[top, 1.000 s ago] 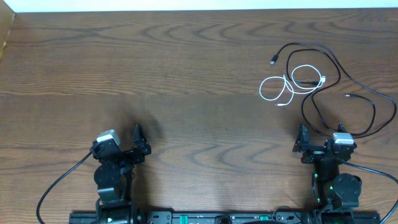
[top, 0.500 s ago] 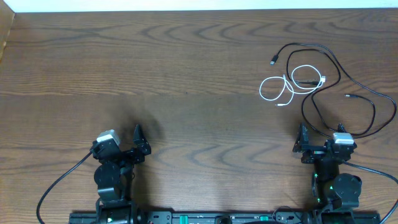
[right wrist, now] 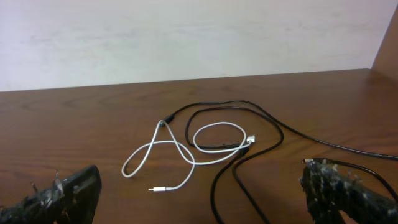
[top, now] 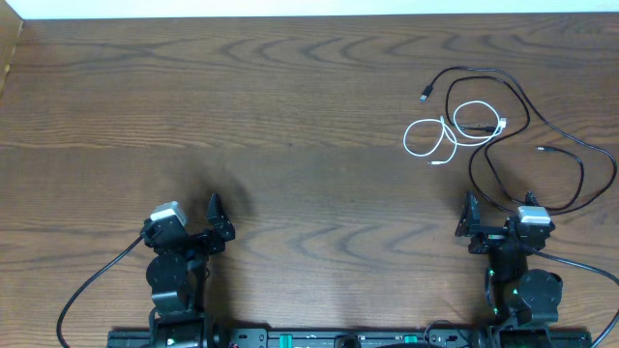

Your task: Untangle cables

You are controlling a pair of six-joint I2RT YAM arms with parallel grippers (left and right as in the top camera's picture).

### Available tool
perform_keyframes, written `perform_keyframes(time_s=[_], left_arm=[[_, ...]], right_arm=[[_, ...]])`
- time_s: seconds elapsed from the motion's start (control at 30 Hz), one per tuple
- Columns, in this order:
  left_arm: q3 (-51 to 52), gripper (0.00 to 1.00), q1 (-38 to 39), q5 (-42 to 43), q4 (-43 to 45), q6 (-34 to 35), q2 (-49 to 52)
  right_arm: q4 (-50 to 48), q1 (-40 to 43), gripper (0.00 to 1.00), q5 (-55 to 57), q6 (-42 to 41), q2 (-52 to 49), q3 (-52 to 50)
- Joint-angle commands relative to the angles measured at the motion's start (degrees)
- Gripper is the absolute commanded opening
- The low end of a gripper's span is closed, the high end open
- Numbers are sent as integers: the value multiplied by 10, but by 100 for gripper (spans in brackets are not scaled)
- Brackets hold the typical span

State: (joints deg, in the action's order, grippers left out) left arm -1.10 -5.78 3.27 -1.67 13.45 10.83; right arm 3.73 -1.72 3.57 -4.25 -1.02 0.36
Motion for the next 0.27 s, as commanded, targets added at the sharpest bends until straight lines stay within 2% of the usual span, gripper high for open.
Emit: perform_keyframes(time_s=[0.0,0.23], left_arm=[[8,98,1,3,-21,-3,0],[8,97,1,3,-21,-3,0]], right_arm=[[3,2,99,-3,7,3,0],[3,2,99,-3,7,3,0]])
